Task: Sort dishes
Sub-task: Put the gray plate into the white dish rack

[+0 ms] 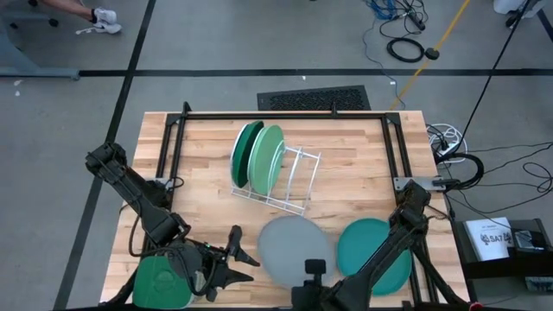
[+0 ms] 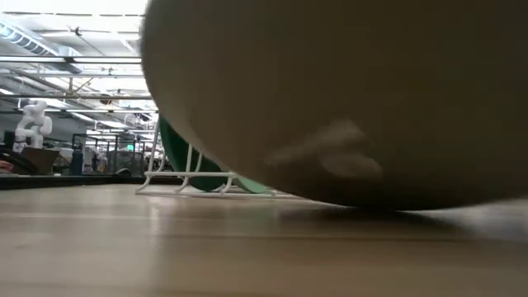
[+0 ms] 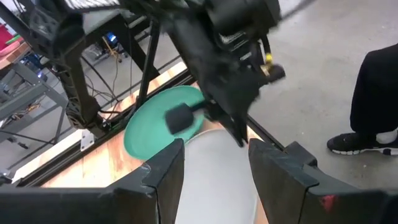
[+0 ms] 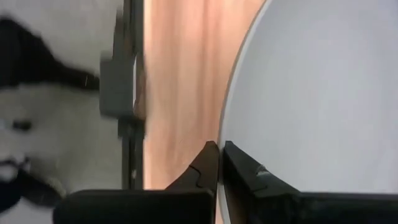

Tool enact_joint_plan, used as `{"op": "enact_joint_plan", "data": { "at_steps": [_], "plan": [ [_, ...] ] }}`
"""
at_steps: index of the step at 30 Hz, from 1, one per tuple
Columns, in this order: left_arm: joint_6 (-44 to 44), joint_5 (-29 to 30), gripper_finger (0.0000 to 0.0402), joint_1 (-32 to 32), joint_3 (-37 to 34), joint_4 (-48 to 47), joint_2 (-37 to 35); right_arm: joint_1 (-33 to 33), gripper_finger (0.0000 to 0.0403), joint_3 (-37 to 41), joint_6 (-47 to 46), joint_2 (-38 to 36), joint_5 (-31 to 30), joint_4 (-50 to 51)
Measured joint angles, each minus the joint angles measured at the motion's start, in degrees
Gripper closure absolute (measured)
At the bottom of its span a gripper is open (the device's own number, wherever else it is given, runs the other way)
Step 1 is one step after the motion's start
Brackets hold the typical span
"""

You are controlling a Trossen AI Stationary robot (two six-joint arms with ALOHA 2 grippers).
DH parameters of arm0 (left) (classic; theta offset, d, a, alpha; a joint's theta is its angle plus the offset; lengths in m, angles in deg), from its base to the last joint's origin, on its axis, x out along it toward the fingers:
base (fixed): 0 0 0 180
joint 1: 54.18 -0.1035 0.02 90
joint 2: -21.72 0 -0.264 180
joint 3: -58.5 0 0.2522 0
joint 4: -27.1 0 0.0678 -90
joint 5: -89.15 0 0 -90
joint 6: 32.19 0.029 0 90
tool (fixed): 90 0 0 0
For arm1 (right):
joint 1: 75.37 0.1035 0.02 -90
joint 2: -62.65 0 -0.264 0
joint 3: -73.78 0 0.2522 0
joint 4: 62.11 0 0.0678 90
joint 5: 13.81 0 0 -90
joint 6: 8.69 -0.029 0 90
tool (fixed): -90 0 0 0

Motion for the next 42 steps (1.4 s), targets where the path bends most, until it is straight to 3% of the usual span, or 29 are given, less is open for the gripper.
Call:
{"op": "enact_joint_plan", "data": {
  "at_steps": [9,12,16,23,30,37,42],
  "plan": [
    [3.8,0.6,0.0221,0.6,0.0,6.4,-3.4,0.0,0.0402,-0.1,4.2,-10.8,-20.8,-5.3],
    [8.0,0.5,0.0221,1.9,0.0,10.2,-5.7,0.0,0.0402,-0.1,4.9,-12.6,-31.6,-9.0],
    [13.9,0.5,0.0221,4.3,0.0,15.9,-9.7,0.0,0.0402,-0.1,3.3,-13.1,-48.6,-14.0],
    [17.1,0.5,0.0221,7.0,0.0,16.4,-15.0,-1.6,0.0403,-0.1,-1.3,-10.5,-66.5,-17.9],
    [18.3,0.5,0.0221,9.2,0.0,19.8,-19.9,-6.6,0.0403,-0.1,-11.0,-8.7,-67.0,-12.3],
    [18.0,0.5,0.0221,11.0,0.0,20.0,-22.8,-10.0,0.0403,-0.1,-6.4,-8.7,-66.4,-11.9],
    [18.0,0.7,0.0221,11.3,0.0,20.0,-23.3,-13.6,0.0403,-0.2,-4.0,-8.7,-59.6,-10.5]
  ]
}}
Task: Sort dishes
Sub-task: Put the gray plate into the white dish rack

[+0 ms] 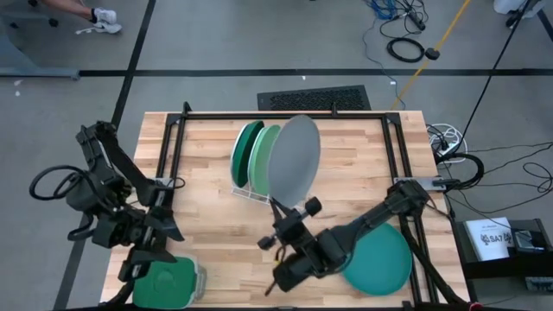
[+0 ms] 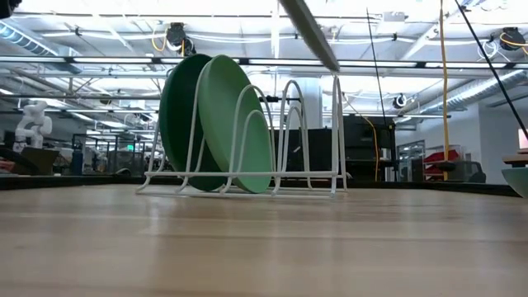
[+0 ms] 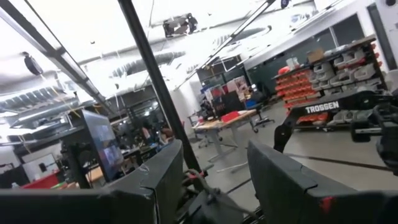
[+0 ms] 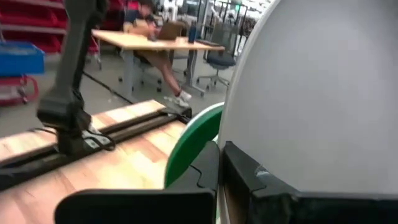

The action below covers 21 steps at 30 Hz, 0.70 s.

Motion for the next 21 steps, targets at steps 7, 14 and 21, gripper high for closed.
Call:
{"op": "enact_joint_plan", "data": {
  "at_steps": [7,14,21],
  "plan": [
    [0.0,0.1,0.0221,0.0,0.0,-0.1,-0.1,-3.7,0.0403,0.0,3.7,0.0,3.2,0.0],
    [0.0,1.3,0.0221,0.0,0.0,-0.5,-0.1,-4.8,0.0402,0.0,4.6,0.5,6.2,-1.5],
    [0.0,1.9,0.0221,0.0,0.0,-1.9,-0.1,-4.3,0.0402,0.0,17.0,0.2,7.8,-13.6]
  ]
}}
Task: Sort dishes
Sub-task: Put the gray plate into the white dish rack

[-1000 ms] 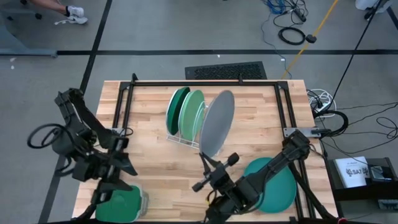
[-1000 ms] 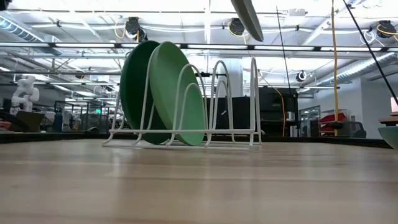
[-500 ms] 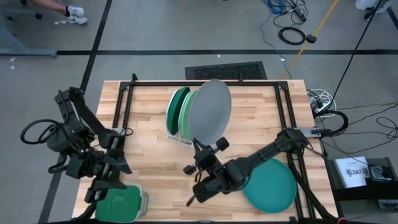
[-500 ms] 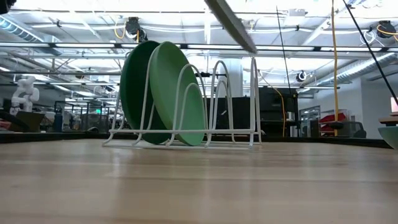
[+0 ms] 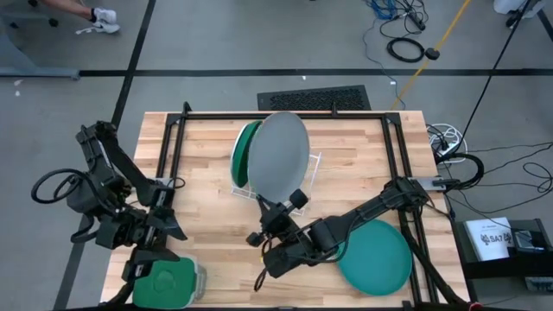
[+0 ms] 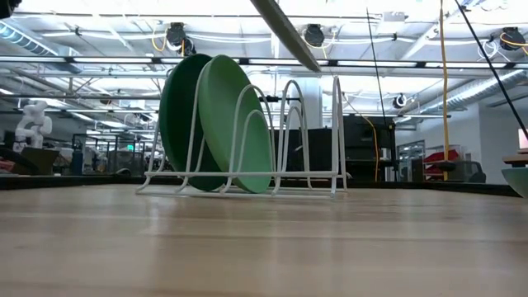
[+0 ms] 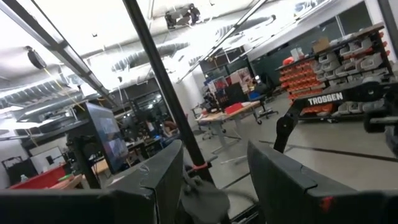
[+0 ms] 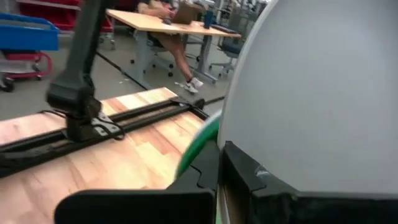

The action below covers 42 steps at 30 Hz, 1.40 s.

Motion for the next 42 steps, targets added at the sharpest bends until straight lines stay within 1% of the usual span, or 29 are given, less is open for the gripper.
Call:
{"op": "enact_joint_plan", "data": {
  "at_steps": [1,3,5,8,10,13,18,23,28,31,39,42],
  "plan": [
    [0.0,0.0,0.0221,0.0,0.0,-0.2,0.0,0.1,0.0402,0.0,3.2,0.0,0.5,-3.1],
    [0.0,0.0,0.0221,0.0,0.0,-0.3,0.0,0.1,0.0402,0.0,11.3,0.0,3.5,-10.9],
    [0.0,0.0,0.0221,0.0,0.0,-0.4,0.0,0.1,0.0402,0.0,20.3,0.0,8.3,-19.7],
    [0.0,0.0,0.0221,0.0,0.0,-0.4,0.0,0.5,0.0402,0.0,31.4,0.0,15.2,-31.5],
    [0.0,0.0,0.0221,0.0,0.0,-0.4,0.0,0.8,0.0402,0.0,36.9,-0.5,17.5,-36.0],
    [-0.1,0.0,0.0221,0.0,0.0,-0.4,0.0,1.3,0.0402,0.0,40.1,-2.5,18.3,-36.7],
    [-0.1,0.0,0.0221,0.0,0.0,-0.4,0.0,1.8,0.0402,0.0,42.6,-7.2,18.6,-30.7],
    [-0.1,0.0,0.0221,0.0,0.0,-0.4,0.0,1.8,0.0402,0.0,44.7,-12.5,18.7,-21.8],
    [-0.2,0.0,0.0221,0.0,0.0,-0.4,0.0,0.6,0.0402,0.0,44.3,-19.0,14.0,-13.4],
    [-0.2,0.0,0.0221,0.0,0.0,-0.5,0.0,-0.2,0.0402,0.0,41.8,-22.7,11.8,-6.7],
    [-0.3,0.0,0.0221,0.0,0.0,-0.7,0.0,-1.0,0.0402,0.0,29.6,-31.1,5.1,12.9],
    [-0.3,0.0,0.0221,0.0,0.0,-0.7,0.0,-0.4,0.0402,0.0,26.2,-33.6,4.1,19.0]
  ]
}}
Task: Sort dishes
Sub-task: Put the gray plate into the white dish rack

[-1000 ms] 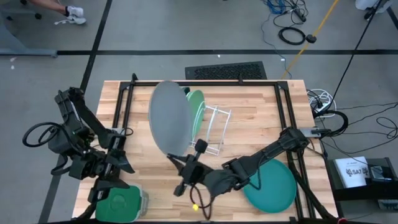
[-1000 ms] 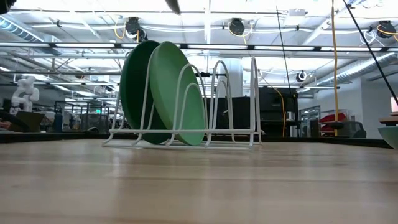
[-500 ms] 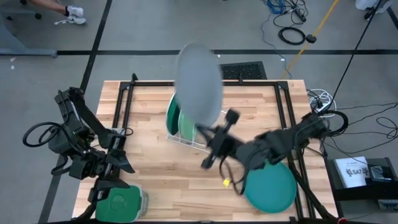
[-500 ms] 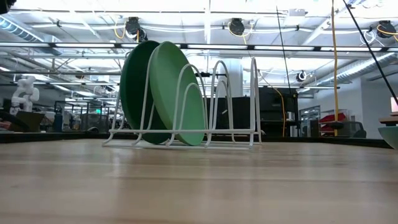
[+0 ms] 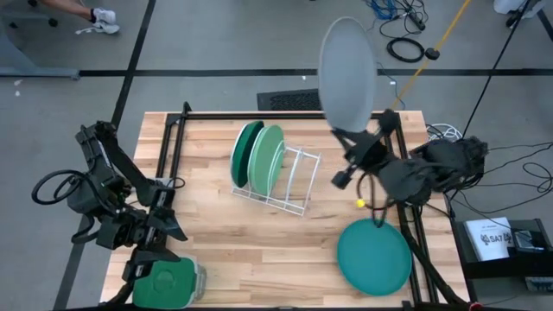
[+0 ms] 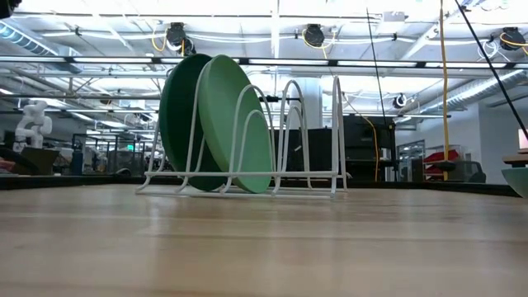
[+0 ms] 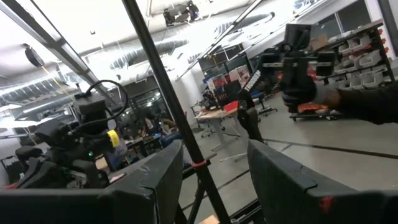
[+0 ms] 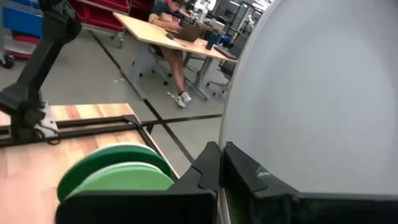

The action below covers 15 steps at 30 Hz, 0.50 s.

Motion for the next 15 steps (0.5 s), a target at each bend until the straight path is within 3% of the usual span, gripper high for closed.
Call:
{"op": "enact_joint_plan", "data": {
  "at_steps": [8,12,15],
  "plan": [
    [0.2,0.7,0.0221,0.0,0.0,-0.2,0.0,3.8,0.0402,0.0,-1.1,-4.5,0.6,5.9],
    [0.3,3.6,0.0221,-0.1,0.0,-1.0,0.0,4.5,0.0403,0.7,3.7,-5.8,7.7,4.1],
    [0.3,5.5,0.0221,-0.7,0.0,-1.1,0.0,4.2,0.0403,5.7,12.4,-8.5,15.7,-5.1]
  ]
}}
